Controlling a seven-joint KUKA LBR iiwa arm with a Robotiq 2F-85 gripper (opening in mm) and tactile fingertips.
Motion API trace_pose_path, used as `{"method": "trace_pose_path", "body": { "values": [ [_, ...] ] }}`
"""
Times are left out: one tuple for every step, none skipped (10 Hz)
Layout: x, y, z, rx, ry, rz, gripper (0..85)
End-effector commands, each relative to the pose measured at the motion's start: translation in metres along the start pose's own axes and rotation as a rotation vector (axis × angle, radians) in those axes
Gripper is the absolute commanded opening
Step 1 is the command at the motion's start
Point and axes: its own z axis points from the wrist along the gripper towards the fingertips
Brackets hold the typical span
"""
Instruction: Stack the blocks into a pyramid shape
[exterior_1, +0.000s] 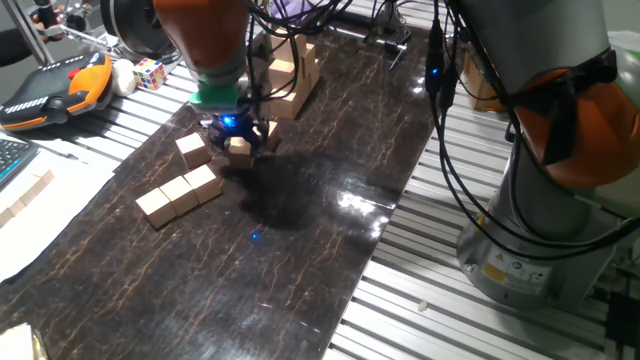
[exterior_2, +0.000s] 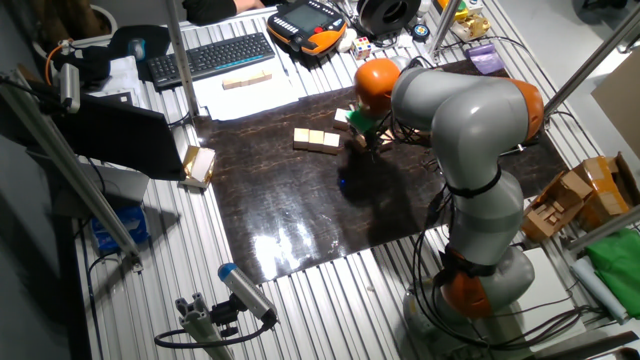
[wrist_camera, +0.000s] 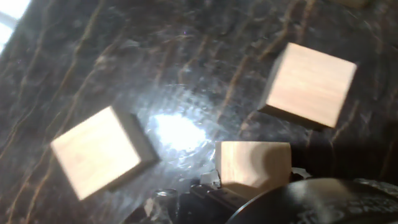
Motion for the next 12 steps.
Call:
{"method": "trace_pose_path", "body": {
  "values": [
    [-0.001, -0.001, 0.0, 0.017, 0.001, 0.117, 51.7],
    [-0.002, -0.002, 0.0, 0.024, 0.005, 0.13, 53.0],
    [-0.003, -0.005, -0.001, 0.031, 0.011, 0.127, 54.0],
    [-0.004, -0.007, -0.002, 0.035, 0.015, 0.125, 54.0],
    [-0.005, -0.009, -0.003, 0.037, 0.014, 0.125, 54.3],
    [-0.006, -0.01, -0.003, 0.038, 0.015, 0.127, 54.3],
    [-0.007, -0.011, -0.002, 0.039, 0.012, 0.124, 54.3],
    [-0.009, -0.013, -0.001, 0.037, 0.009, 0.123, 54.7],
    [-0.011, -0.014, 0.0, 0.034, 0.008, 0.123, 53.7],
    [-0.012, -0.014, -0.001, 0.035, 0.009, 0.126, 53.7],
    [-0.013, -0.015, -0.002, 0.037, 0.003, 0.135, 55.0],
    [-0.015, -0.017, -0.001, 0.034, 0.002, 0.138, 54.3]
  ]
}}
